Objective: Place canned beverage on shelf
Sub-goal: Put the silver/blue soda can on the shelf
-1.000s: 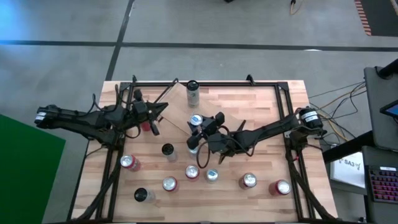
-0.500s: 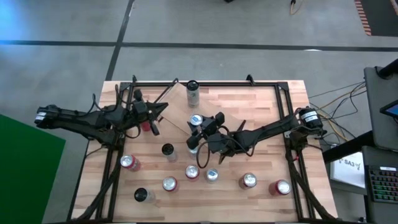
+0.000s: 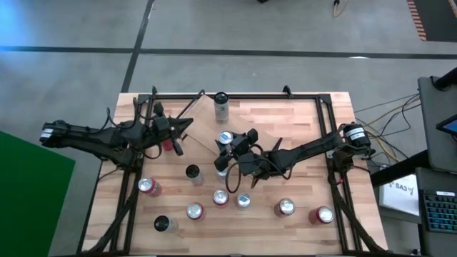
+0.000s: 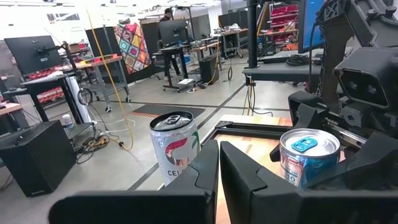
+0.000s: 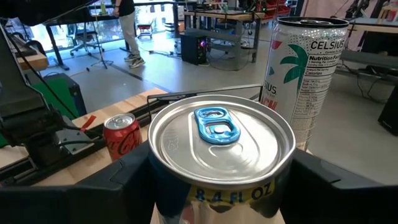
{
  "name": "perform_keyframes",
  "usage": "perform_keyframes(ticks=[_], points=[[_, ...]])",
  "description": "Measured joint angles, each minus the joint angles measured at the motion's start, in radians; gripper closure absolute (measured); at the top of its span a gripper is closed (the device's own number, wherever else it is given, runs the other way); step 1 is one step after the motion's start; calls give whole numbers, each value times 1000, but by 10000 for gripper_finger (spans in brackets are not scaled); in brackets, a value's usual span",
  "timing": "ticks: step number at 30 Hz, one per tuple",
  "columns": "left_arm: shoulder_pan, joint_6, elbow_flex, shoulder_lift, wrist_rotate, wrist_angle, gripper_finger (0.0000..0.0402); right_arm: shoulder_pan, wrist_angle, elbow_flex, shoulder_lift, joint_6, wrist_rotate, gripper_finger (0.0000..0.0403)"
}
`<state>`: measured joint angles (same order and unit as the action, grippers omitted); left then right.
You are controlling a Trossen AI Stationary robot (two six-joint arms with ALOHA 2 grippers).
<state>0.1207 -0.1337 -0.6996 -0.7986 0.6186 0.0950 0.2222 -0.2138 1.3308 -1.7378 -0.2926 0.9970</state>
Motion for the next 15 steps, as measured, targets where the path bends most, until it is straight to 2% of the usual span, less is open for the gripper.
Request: perform_keyframes(ticks=[10,15], points=[[0,0,1,0,0,0,402,0,-2,0,0,6,2,146],[0,3,1,0,0,0,402,0,-2,4,0,24,2,124]])
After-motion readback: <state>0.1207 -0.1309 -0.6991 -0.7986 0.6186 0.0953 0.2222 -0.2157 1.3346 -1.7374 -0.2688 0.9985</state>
